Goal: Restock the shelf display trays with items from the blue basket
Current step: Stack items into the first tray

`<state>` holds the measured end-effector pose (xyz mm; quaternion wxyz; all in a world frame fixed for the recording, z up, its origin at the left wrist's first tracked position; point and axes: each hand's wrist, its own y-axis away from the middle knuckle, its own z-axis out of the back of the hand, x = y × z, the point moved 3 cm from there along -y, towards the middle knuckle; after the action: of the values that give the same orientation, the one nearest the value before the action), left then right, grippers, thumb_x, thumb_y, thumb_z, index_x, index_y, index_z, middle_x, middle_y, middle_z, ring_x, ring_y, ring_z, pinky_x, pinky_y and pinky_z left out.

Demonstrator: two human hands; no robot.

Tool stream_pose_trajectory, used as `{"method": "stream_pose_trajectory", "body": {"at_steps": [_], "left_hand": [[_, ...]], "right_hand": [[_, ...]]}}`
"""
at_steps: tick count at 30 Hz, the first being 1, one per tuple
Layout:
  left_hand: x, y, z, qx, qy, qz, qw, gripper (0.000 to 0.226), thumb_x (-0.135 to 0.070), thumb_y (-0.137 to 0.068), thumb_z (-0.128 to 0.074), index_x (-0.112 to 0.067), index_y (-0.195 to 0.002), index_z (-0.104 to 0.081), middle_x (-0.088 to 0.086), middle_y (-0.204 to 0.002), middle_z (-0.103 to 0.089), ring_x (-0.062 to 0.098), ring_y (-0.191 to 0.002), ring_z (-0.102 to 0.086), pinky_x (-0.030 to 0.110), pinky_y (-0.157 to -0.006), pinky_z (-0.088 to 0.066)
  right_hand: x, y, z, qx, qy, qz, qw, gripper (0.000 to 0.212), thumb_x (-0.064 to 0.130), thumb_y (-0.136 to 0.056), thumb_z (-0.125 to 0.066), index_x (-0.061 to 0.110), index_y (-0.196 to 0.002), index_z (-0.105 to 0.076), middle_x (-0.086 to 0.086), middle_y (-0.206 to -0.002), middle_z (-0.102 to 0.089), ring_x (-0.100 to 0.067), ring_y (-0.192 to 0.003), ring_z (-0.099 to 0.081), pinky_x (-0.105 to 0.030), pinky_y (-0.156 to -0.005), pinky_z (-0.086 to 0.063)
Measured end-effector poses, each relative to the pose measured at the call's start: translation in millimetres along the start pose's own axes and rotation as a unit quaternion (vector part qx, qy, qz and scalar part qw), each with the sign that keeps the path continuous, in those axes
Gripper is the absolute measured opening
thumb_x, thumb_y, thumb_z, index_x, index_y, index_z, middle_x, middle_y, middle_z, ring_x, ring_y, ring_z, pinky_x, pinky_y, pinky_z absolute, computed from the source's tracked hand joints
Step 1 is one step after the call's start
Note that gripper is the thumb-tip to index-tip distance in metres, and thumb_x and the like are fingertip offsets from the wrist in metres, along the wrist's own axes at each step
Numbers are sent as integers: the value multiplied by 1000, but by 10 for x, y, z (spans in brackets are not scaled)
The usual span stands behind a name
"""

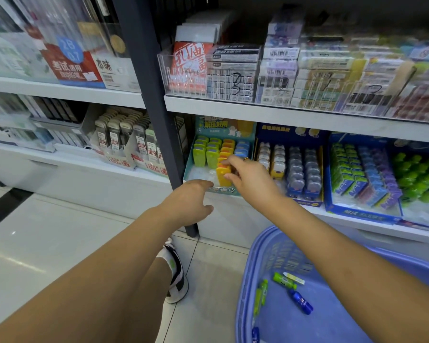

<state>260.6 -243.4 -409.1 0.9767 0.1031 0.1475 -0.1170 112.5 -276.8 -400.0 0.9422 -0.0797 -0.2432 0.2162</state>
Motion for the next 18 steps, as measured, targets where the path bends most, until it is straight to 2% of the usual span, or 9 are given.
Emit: {"method": "stream_pose_trajectory", "body": {"at_steps": [5,7,11,12,14,16,18], "left_hand": [[-35,-33,-2,6,-14,-3,1000,63,-28,-88,-60,-17,-145,-34,3,-148,-39,20,-130,-42,28,-104,-34],[-42,-37,7,3,-16,-1,1000,62,-28,-88,-60,-17,-144,-35,3,-147,-41,22,-124,-48,27,-100,-37],[-57,-23,18,-2,-16,6,1000,61,-28,-88,-59,-17,-144,-36,2,-147,-41,22,-124,-49,27,-100,-37],[-62,-22,20,-2,-15,7,1000,61,-28,-88,-60,-17,-143,-36,2,-147,-42,22,-123,-50,27,-99,-37],[-67,-24,30,1,-16,9,1000,61,-28,-88,-60,-17,-143,-37,2,-146,-43,23,-121,-52,28,-98,-39],[-67,-33,36,6,-16,11,1000,61,-28,-88,-60,-17,-144,-36,3,-146,-43,23,-121,-51,29,-99,-39],[-65,-44,24,13,-17,13,1000,62,-28,-88,-60,-17,-144,-35,2,-147,-41,23,-126,-47,30,-102,-37]], "right_hand": [[39,-9,-61,14,46,16,999,27,20,-94,-51,12,-120,-51,-17,-102,-61,-36,-92,-59,-44,-74,-50],[56,-39,-38,8,68,16,998,29,20,-95,-49,11,-122,-54,-17,-108,-58,-37,-94,-58,-43,-76,-50],[52,-59,-19,22,141,48,989,34,20,-98,-46,9,-129,-53,-14,-120,-52,-36,-100,-59,-43,-83,-51],[48,-49,-20,28,132,58,989,34,19,-97,-48,9,-128,-55,-14,-121,-53,-33,-104,-58,-41,-86,-50],[60,-31,11,23,45,52,997,33,20,-93,-56,10,-124,-61,-14,-118,-58,-28,-107,-56,-36,-91,-46],[40,-52,82,13,-58,8,998,31,19,-87,-64,12,-117,-66,-11,-111,-65,-22,-100,-59,-29,-88,-45],[7,-83,127,29,-80,-22,996,31,19,-86,-66,12,-116,-67,-10,-108,-67,-21,-96,-61,-27,-85,-46]]}}
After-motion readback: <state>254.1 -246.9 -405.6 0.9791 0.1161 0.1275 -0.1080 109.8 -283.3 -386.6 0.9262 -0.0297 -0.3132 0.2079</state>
